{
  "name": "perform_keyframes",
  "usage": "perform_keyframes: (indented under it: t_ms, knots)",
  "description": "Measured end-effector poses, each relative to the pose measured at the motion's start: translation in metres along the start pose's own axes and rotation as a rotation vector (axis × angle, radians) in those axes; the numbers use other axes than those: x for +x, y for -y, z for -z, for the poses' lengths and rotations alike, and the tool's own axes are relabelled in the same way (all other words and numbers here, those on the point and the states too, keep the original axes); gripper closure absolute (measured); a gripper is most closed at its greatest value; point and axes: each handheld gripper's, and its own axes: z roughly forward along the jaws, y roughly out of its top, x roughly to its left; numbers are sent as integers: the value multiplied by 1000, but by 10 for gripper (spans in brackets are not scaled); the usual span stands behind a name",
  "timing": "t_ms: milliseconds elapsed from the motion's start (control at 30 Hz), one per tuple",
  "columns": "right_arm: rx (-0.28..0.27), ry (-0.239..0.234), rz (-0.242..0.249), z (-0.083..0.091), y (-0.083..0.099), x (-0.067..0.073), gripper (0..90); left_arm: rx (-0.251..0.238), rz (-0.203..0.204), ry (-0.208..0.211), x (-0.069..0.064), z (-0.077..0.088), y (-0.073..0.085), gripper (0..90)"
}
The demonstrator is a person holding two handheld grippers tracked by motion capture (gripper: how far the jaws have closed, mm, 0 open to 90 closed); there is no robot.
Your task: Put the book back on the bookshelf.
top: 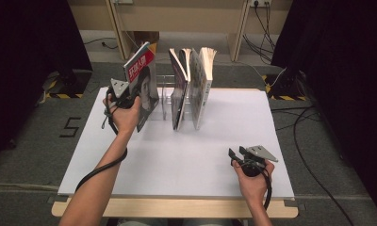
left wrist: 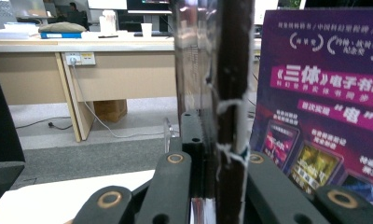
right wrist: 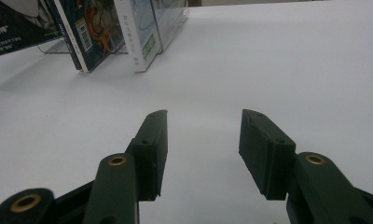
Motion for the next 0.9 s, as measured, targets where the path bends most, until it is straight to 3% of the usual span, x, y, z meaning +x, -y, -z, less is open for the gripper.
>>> perform_keyframes:
  t_ms: [300, 467, 633, 900]
  knots:
    - [4, -3, 4, -1, 0, 1, 527, 16, 19, 27, 3, 7, 7, 851]
    - [8, -6, 0, -1, 1, 2, 527, 5, 58, 44, 5, 8, 2, 815]
    - [9, -6, -1, -1, 1, 1, 526, 1, 70, 54, 4, 8, -4, 790]
    - [13, -4, -1, -1, 1, 1, 524, 9, 86, 50, 8, 11, -4, 861]
